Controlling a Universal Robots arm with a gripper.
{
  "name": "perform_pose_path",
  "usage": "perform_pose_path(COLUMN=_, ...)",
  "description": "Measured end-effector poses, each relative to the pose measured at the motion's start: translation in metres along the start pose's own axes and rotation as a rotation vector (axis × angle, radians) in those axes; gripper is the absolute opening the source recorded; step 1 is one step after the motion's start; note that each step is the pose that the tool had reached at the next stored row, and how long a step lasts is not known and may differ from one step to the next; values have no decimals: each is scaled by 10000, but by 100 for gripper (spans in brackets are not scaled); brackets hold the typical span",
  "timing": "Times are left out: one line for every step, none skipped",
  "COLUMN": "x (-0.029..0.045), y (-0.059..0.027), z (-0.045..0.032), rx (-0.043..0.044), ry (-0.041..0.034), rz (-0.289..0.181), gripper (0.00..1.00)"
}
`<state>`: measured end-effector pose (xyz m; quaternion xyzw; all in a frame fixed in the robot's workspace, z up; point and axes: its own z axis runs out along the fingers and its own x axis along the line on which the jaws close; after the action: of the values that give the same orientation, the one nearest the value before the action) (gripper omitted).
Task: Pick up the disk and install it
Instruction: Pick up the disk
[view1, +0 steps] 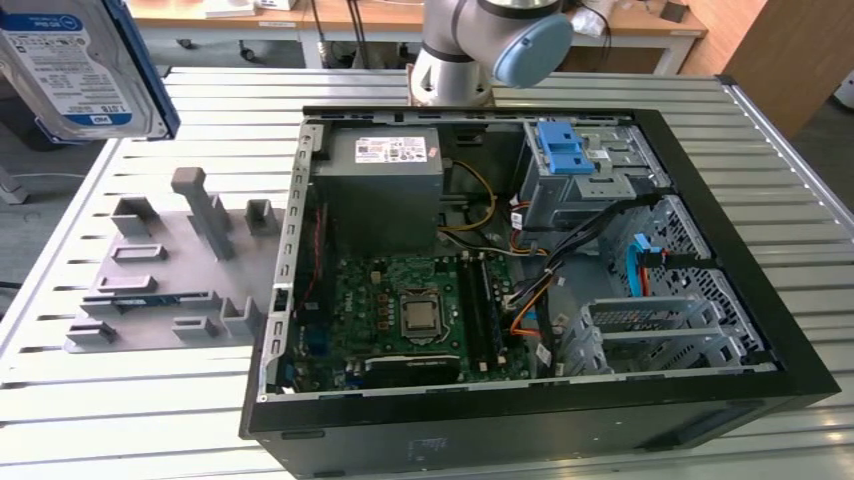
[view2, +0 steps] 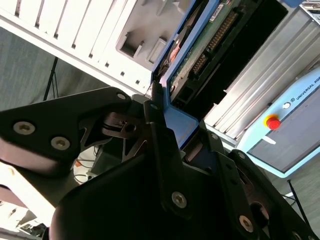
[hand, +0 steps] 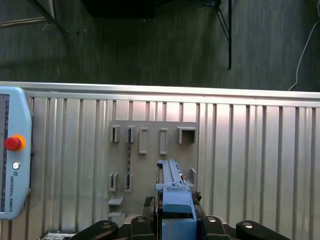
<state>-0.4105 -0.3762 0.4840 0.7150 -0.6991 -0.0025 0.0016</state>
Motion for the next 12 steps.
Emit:
perform_pose_path(x=6, y=-13, z=0, rx=1, ry=1, rz=0, gripper=36)
perform_pose_path(x=12, y=-27, z=0, rx=0, ry=2, rz=0, gripper=36)
perform_pose_path(x=18, y=-39, z=0, rx=0, ry=3, rz=2, gripper=36)
perform_pose_path(x=24, y=-51, z=0, rx=0, ry=4, rz=2, gripper=36)
perform_pose_path(x=31, y=-64, z=0, rx=0, ry=4, rz=4, gripper=36)
perform_pose_path(x=37, y=-76, z=0, rx=0, ry=5, rz=4, gripper=36)
perform_pose_path(x=43, y=-88, z=0, rx=0, ry=6, rz=4, gripper=36)
perform_pose_path(x=49, y=-100, z=-1, rx=0, ry=7, rz=5, gripper=36)
perform_pose_path(x=55, y=-112, z=-1, rx=0, ry=8, rz=6, gripper=36)
perform_pose_path(x=60, y=-122, z=0, rx=0, ry=10, rz=7, gripper=36)
perform_pose_path(x=65, y=-133, z=0, rx=1, ry=11, rz=9, gripper=36)
perform_pose_path(x=71, y=-145, z=-1, rx=-1, ry=13, rz=10, gripper=36)
